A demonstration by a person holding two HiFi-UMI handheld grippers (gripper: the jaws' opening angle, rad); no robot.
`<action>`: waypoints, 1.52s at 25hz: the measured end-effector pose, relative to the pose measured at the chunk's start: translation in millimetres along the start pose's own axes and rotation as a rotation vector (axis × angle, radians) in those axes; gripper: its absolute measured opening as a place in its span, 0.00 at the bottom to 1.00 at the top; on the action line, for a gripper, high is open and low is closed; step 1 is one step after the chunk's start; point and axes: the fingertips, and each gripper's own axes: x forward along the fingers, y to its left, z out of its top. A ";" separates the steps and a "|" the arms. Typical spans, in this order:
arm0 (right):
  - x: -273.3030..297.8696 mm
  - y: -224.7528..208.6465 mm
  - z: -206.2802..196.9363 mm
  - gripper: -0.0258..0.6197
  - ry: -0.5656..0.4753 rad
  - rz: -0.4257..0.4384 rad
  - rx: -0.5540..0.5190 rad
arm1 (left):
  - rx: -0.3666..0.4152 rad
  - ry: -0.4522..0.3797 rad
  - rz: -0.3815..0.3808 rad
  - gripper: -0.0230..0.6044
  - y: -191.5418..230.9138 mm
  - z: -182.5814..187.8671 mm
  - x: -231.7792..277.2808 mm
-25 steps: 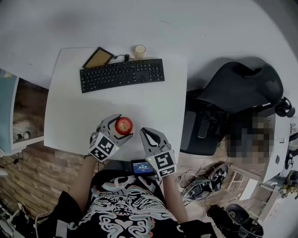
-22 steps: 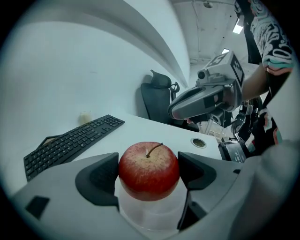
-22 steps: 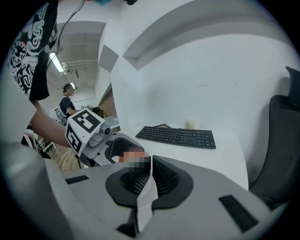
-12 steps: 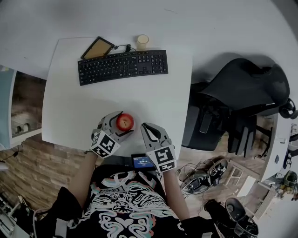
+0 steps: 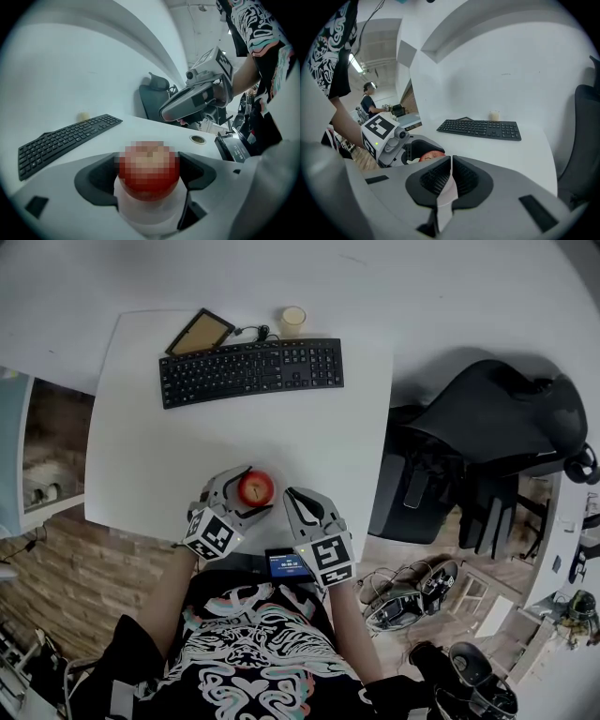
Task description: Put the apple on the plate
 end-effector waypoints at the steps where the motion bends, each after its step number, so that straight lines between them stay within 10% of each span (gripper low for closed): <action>1: -0.2 0.6 0.2 0.09 -0.002 0.000 0.001 | 0.003 -0.001 0.001 0.65 -0.3 -0.3 -0.6; 26: -11.9 7.6 2.7 0.09 -0.033 -0.025 0.010 | 0.041 -0.131 0.028 0.65 -2.7 33.9 -29.8; 34: -18.1 13.0 13.6 0.09 -0.064 -0.050 0.007 | -0.114 -0.230 0.066 0.64 14.0 51.7 -58.4; 36: -19.8 14.1 15.2 0.09 -0.070 -0.058 0.006 | -0.122 -0.200 0.111 0.44 21.0 44.4 -61.9; 37: -19.9 14.6 15.9 0.09 -0.073 -0.064 0.004 | -0.120 -0.187 0.132 0.06 24.5 40.8 -63.9; 38: -20.1 15.0 16.9 0.09 -0.076 -0.071 0.001 | -0.122 -0.181 0.141 0.06 26.6 38.6 -65.7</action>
